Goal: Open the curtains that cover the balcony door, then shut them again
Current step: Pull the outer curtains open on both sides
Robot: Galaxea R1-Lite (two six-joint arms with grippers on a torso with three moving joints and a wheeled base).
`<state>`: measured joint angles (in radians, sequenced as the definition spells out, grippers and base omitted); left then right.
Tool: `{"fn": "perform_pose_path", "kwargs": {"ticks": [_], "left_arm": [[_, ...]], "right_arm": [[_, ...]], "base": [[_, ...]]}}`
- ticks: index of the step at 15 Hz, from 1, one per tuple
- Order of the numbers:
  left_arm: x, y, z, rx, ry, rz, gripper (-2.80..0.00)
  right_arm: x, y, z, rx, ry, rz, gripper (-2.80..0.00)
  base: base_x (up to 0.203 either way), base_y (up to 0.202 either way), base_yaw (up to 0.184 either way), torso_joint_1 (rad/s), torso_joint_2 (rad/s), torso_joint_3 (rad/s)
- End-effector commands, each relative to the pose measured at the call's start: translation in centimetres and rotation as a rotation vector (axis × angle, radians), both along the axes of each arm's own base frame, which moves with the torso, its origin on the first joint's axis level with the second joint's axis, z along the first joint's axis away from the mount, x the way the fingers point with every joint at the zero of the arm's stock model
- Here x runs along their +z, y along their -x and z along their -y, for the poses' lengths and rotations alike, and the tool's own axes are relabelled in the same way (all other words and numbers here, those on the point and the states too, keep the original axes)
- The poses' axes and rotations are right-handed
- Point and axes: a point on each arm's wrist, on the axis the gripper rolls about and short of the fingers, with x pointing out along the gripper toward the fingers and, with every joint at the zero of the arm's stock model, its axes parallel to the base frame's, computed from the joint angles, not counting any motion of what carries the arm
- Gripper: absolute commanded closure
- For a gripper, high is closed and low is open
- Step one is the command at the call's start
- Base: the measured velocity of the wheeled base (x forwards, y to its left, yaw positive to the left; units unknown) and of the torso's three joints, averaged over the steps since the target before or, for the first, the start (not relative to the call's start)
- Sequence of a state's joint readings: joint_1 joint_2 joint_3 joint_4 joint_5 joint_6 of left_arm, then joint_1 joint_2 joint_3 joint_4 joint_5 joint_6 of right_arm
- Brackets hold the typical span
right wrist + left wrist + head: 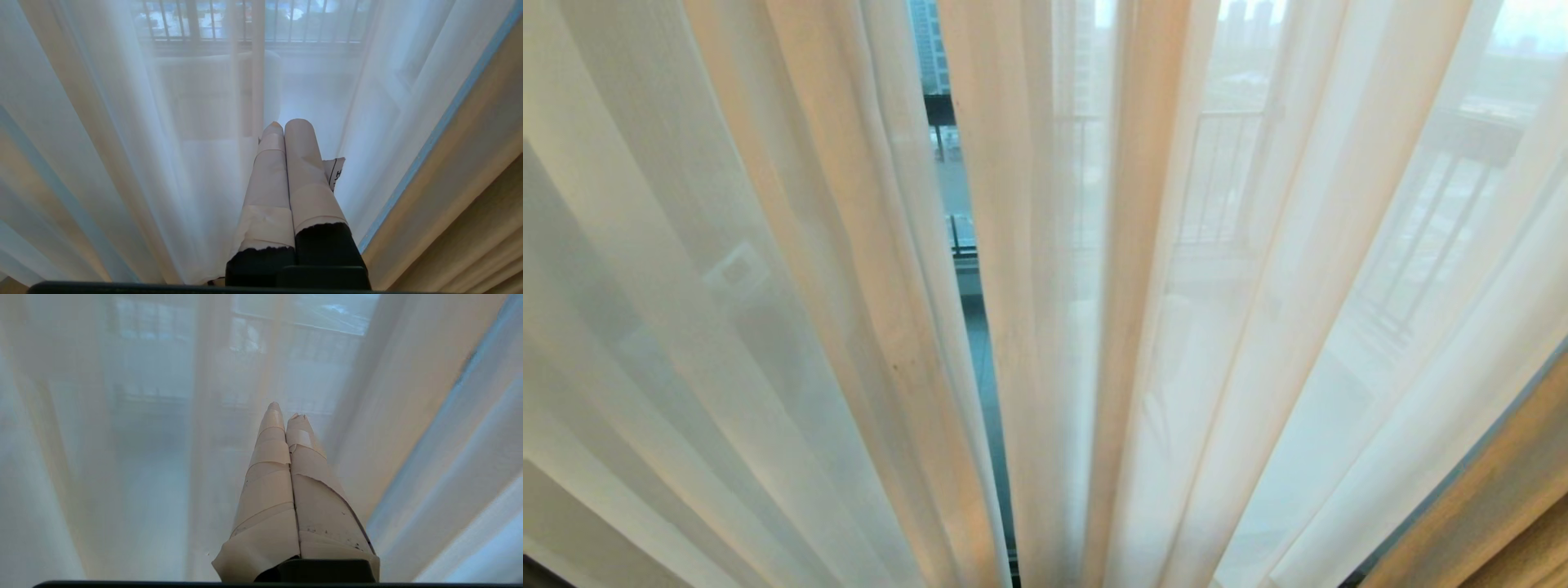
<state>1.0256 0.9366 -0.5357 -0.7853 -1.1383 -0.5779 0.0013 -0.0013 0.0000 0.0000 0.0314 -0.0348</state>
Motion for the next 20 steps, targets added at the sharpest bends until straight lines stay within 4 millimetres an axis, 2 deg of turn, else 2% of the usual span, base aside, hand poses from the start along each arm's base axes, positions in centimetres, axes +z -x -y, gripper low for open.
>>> {"fn": "perform_pose_path", "kwargs": {"ticks": [1,4,6,9,12,15,20], "left_arm": [[-0.4,-0.3,1.3,-0.108,0.032,-0.021,0.0],[-1.4,-0.8,3.8,-0.328,0.102,-0.076,0.0],[-2.2,-1.0,5.3,-0.411,0.127,-0.111,0.0],[-4.4,-0.1,6.6,-0.209,0.074,-0.183,0.0],[-7.1,1.6,7.6,-0.149,-0.045,-0.241,0.0],[-9.8,3.7,7.3,0.049,-0.184,-0.222,0.0],[-14.1,6.7,7.1,0.101,-0.218,-0.155,0.0]], "right_arm": [[0.0,0.0,0.0,0.001,0.0,-0.001,0.0],[0.0,0.0,0.0,0.001,0.0,-0.001,0.0],[0.0,0.0,0.0,0.001,0.0,-0.001,0.0],[0.0,0.0,0.0,0.001,-0.001,-0.001,0.0],[0.0,0.0,0.0,0.001,0.0,-0.001,0.0],[0.0,0.0,0.0,0.001,0.0,-0.001,0.0],[0.0,0.0,0.0,0.001,0.0,-0.001,0.0]], "base": [[0.0,0.0,0.0,0.0,0.0,0.0],[0.0,0.0,0.0,0.0,0.0,0.0],[0.0,0.0,0.0,0.0,0.0,0.0],[0.0,0.0,0.0,0.0,0.0,0.0],[0.0,0.0,0.0,0.0,0.0,0.0],[0.0,0.0,0.0,0.0,0.0,0.0],[0.0,0.0,0.0,0.0,0.0,0.0]]}}
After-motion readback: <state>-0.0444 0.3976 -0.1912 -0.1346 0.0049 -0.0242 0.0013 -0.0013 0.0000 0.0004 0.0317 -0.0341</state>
